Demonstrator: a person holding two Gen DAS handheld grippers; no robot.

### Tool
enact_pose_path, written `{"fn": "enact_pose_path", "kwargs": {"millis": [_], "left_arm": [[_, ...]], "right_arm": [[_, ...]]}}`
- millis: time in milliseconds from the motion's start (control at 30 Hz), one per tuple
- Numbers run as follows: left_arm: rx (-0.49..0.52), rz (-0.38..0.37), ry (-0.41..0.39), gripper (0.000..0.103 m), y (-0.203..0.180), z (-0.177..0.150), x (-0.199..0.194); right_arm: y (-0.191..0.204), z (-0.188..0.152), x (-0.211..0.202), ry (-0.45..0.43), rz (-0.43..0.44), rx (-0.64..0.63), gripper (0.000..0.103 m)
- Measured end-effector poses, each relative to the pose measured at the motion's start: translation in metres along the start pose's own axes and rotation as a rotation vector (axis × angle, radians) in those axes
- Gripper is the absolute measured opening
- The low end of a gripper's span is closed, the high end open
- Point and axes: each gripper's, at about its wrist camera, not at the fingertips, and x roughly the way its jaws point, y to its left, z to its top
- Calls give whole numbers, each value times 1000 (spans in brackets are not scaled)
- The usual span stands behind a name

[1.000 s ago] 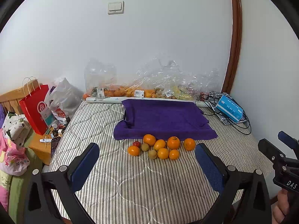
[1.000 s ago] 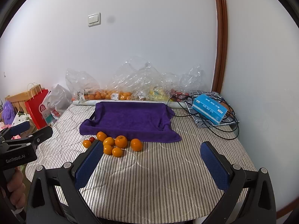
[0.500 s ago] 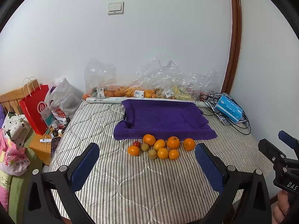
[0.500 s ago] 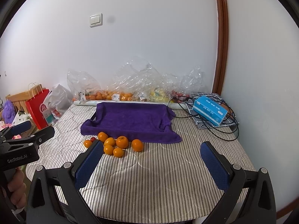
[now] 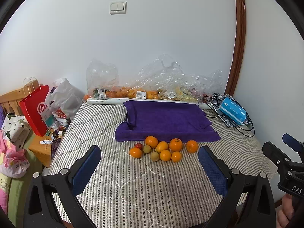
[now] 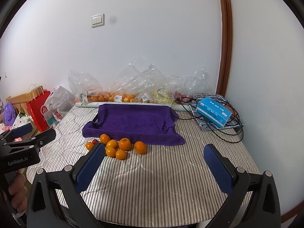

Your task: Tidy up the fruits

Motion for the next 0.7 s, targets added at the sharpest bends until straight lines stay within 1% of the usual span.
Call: {"fn": "enact_pose_path", "kwargs": {"millis": [300,533,600,700], "left_arm": [[-1,-2,7,103,-1,0,2],[-11,5,24,103,1,2,26],[-17,17,25,103,4,1,31],[-20,62,43,103,7,0,44]], "right_arm": [[1,-2,7,13,1,0,103],[5,-3,26,43,-6,-8,103],[3,-5,32,56,-5,5,103],[0,-7,44,78,-9,25,103]]}}
